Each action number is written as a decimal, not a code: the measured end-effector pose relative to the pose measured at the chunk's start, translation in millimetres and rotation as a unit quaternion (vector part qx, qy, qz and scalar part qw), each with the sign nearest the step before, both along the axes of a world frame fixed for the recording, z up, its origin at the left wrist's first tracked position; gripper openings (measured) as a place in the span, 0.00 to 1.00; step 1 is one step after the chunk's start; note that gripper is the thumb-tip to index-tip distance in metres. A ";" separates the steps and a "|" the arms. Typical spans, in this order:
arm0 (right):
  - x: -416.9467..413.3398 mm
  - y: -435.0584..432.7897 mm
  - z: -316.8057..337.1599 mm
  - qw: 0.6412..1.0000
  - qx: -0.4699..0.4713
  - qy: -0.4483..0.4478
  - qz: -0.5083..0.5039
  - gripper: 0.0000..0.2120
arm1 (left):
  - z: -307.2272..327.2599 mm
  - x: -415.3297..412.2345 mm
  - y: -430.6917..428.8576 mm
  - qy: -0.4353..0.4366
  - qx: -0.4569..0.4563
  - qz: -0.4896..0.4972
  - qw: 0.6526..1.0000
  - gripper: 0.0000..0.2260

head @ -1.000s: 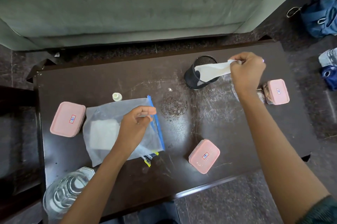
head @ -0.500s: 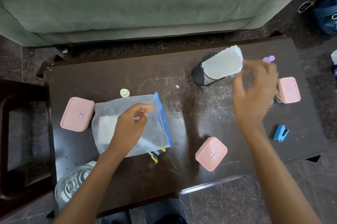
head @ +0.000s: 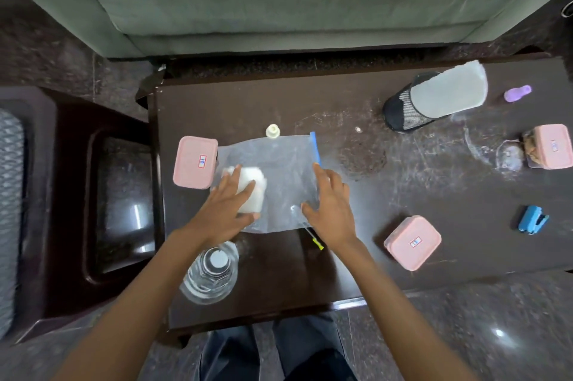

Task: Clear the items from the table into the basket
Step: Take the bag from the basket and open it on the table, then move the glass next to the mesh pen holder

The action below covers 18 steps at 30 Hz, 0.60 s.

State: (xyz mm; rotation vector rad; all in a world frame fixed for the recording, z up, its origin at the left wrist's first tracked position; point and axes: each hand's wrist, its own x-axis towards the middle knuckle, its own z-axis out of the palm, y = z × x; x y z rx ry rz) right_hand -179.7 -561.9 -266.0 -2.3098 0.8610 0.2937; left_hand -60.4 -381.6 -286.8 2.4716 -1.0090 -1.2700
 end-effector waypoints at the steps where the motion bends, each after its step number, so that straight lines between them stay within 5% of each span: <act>1: 2.5 3.4 -0.1 1.000 -0.011 0.000 0.007 0.35 | -2.1 2.5 3.6 -0.001 -0.002 0.000 1.000 0.30; 12: 16.8 35.4 -0.7 0.996 -0.091 0.012 0.008 0.36 | 50.5 0.2 52.4 0.064 -0.120 0.157 0.978 0.24; 18: 2.3 44.1 10.2 0.987 -0.146 -0.027 -0.059 0.34 | 86.8 -48.0 79.8 0.014 -0.026 0.023 0.999 0.45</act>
